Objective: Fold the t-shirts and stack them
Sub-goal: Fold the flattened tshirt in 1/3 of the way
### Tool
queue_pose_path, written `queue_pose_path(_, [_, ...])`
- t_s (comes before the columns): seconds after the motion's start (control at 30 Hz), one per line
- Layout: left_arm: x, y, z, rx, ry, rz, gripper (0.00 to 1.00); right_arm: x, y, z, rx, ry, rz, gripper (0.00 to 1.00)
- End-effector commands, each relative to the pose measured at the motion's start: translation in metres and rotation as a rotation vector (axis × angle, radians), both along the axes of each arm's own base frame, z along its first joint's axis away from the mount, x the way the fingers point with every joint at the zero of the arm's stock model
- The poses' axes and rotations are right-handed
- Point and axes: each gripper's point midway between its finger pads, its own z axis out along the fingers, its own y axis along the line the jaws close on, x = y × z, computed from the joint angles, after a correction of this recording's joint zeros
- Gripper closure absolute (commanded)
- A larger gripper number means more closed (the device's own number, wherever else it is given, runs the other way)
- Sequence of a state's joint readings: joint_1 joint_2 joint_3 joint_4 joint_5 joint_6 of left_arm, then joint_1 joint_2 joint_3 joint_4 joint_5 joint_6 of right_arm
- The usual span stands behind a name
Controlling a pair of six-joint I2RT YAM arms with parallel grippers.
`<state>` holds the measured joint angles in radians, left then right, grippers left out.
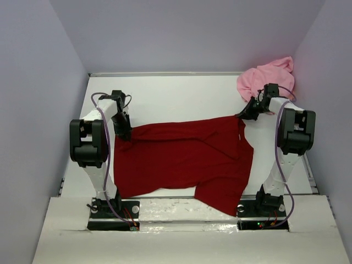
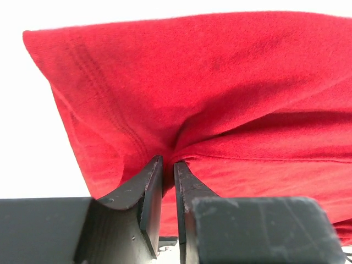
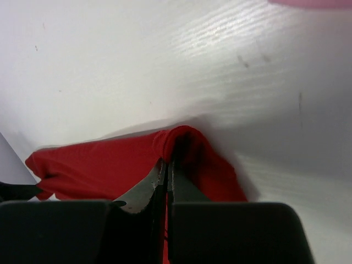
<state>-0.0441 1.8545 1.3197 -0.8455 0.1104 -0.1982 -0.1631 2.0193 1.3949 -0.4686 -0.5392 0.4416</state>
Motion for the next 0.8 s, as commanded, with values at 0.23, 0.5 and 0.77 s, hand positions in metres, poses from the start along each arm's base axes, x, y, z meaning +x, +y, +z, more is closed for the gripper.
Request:
queue_pose_path(0.23, [-0.016, -0.007, 0.0, -0.029, 0.058, -0.013, 0.75, 0.053, -0.014, 0.002, -0.026, -0.063, -0.024, 1.0])
queue_pose_path(0.5, [-0.015, -0.009, -0.013, -0.027, 0.099, -0.026, 0.73, 0.082, -0.017, -0.017, -0.004, -0.051, -0.043, 1.0])
queue_pose_path(0.77, [-0.011, -0.009, -0.023, -0.021, 0.127, -0.036, 0.73, 0.112, -0.021, -0.023, 0.009, -0.076, -0.064, 1.0])
